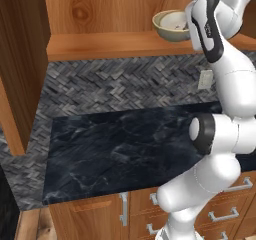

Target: Pick up the bowls on the counter and stack them on top of one another in the open cabinet. Place the smaller bowl on top of the larger bowl.

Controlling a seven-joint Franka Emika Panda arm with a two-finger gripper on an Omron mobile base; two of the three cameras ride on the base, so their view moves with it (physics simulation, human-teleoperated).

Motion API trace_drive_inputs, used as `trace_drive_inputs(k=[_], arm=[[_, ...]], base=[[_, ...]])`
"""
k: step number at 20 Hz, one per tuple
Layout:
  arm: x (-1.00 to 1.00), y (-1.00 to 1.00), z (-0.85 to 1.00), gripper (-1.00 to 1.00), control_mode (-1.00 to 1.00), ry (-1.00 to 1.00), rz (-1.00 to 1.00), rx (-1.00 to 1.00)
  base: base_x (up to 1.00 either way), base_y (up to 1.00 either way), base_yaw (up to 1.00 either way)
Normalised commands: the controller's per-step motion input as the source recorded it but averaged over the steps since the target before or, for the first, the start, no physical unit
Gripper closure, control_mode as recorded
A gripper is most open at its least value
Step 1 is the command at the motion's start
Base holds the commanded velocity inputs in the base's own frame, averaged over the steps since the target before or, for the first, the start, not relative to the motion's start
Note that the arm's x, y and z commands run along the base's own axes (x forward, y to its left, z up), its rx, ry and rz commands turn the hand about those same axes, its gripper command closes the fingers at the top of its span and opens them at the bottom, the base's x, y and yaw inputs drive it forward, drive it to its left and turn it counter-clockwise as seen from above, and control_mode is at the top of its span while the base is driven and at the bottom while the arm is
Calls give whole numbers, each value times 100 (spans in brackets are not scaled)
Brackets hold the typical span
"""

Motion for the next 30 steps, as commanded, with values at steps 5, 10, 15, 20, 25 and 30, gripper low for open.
trace_drive_inputs(k=[5, 10, 15, 20, 25, 30], arm=[[-4, 0, 0, -100, -100, 0, 0, 1], [-67, 15, 0, -100, -100, -17, 0, 0], [-100, 36, -3, -100, -100, -23, 0, 0], [-100, 48, -33, -100, -100, -11, -2, 0], [-100, 37, -65, -100, -100, -1, -5, 0], [-100, 19, -93, -100, -100, 0, -3, 0]], base=[[0, 0, 0], [0, 0, 0], [0, 0, 0], [0, 0, 0], [0, 0, 0], [0, 0, 0]])
